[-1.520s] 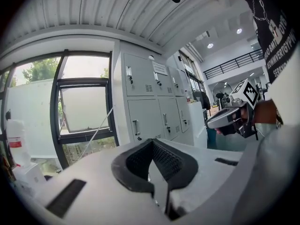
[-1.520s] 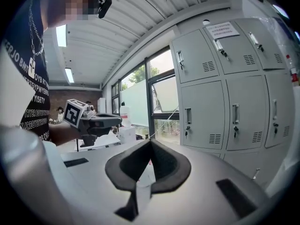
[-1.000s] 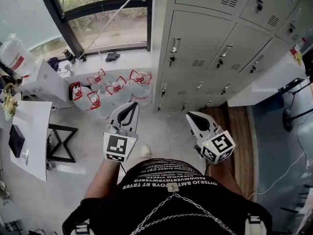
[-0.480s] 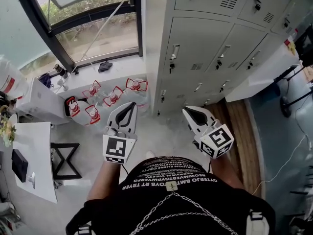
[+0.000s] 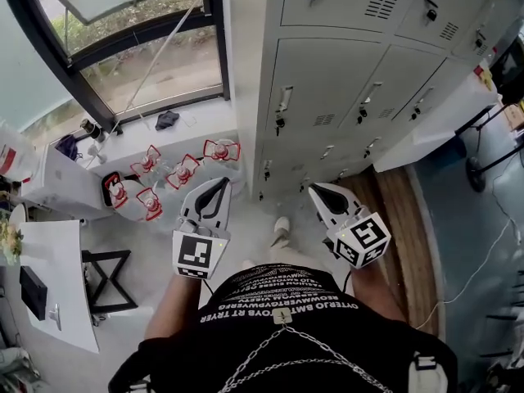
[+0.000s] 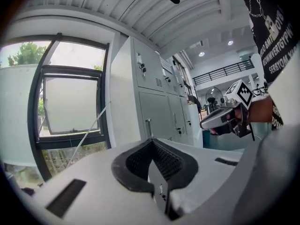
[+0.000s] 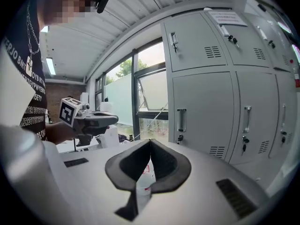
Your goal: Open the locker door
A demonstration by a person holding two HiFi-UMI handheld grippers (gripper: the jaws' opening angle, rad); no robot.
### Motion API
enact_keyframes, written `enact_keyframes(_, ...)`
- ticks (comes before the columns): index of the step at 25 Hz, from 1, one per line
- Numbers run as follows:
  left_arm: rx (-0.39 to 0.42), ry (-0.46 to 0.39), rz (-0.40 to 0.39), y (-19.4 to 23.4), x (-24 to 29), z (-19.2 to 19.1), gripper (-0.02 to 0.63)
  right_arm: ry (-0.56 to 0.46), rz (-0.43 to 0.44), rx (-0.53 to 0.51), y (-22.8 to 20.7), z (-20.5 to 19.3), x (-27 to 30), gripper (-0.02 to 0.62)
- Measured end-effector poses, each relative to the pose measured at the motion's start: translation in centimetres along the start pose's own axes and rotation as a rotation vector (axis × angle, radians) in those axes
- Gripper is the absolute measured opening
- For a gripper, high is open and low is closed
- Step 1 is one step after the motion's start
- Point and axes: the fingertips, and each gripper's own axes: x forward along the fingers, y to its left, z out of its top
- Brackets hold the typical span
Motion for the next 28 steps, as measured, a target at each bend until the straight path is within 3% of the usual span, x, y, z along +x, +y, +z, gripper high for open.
enact_keyframes(6,-0.008,0.039,0.092,3.4,2.1,-0.8,0.005,-0.028,0.066,-0.015,-2.9,1.6,5.0,0.003)
enact_keyframes(14,-0.005,0.067,0.156,6.2,6.8,-1.1,0.005,-0.052,0.135,-0.034,-7.7,3.9,11.1,0.032)
enact_keyframes(20,-0.003,0.068,0.130,5.7,10.4,-0.4,0.005,-0.055,0.176,-0.049,-9.7,5.3,13.9,0.058)
enact_keyframes(23,0.008,0.073,0.123,5.7,11.3,-0.3,0.005,-0.038,0.182,-0.056,-10.4,5.5,15.5,0.103)
enact_keyframes(28,-0.027,0.100,0.142,6.3,11.8,-1.7,0.005,-0.015,0.196,-0.036,-11.2,5.0,17.3,0.133)
